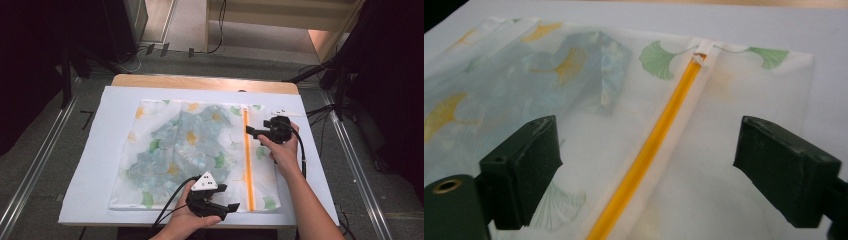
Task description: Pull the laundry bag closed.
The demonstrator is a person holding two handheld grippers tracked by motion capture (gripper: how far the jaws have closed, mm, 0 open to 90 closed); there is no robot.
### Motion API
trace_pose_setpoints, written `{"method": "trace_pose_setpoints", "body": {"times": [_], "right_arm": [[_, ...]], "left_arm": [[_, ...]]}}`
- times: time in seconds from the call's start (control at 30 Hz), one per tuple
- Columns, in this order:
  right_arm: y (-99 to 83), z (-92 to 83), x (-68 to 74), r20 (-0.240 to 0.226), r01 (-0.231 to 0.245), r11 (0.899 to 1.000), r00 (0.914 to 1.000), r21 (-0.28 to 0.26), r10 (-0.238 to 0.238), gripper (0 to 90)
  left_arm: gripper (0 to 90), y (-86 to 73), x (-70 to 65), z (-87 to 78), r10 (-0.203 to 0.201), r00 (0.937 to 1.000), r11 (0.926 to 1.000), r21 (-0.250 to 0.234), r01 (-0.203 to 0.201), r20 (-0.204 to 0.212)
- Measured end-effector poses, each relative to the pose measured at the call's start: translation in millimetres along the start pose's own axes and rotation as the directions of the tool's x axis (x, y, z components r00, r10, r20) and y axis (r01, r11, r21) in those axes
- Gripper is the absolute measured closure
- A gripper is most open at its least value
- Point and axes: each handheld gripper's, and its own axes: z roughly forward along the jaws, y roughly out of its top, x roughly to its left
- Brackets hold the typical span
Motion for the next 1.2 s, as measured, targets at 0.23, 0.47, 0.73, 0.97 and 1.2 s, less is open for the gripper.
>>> {"method": "trace_pose_setpoints", "body": {"times": [0.23,0.47,0.73,0.97,1.2], "right_arm": [[-31.8,-31.7,9.0,-0.017,-0.008,1.000,0.9998,-0.008,0.008,9.3],[-63.0,-57.8,16.3,-0.020,0.017,1.000,0.9997,-0.013,-0.017,10.0],[-94.3,-85.7,19.9,-0.033,-0.028,1.000,0.9991,-0.002,0.027,12.8],[-106.6,-114.3,22.7,-0.034,-0.016,0.999,0.9993,-0.032,0.015,12.9],[-121.5,-138.4,19.4,-0.005,-0.018,0.999,0.9998,-0.034,0.018,13.1]], "left_arm": [[9.3,0.1,27.9,-38.2,0.010,0.9970,0.9988,-0.048,-0.014,-0.077],[9.4,-6.9,66.9,-87.9,-0.017,0.9769,0.9968,-0.080,0.000,-0.213],[9.9,-16.7,100.3,-137.7,-0.098,0.9369,0.9878,-0.147,0.050,-0.336],[11.5,-32.0,118.7,-177.5,-0.122,0.8958,0.9867,-0.150,0.063,-0.427],[11.5,-43.4,124.7,-208.6,-0.160,0.8712,0.9793,-0.185,0.081,-0.464]]}}
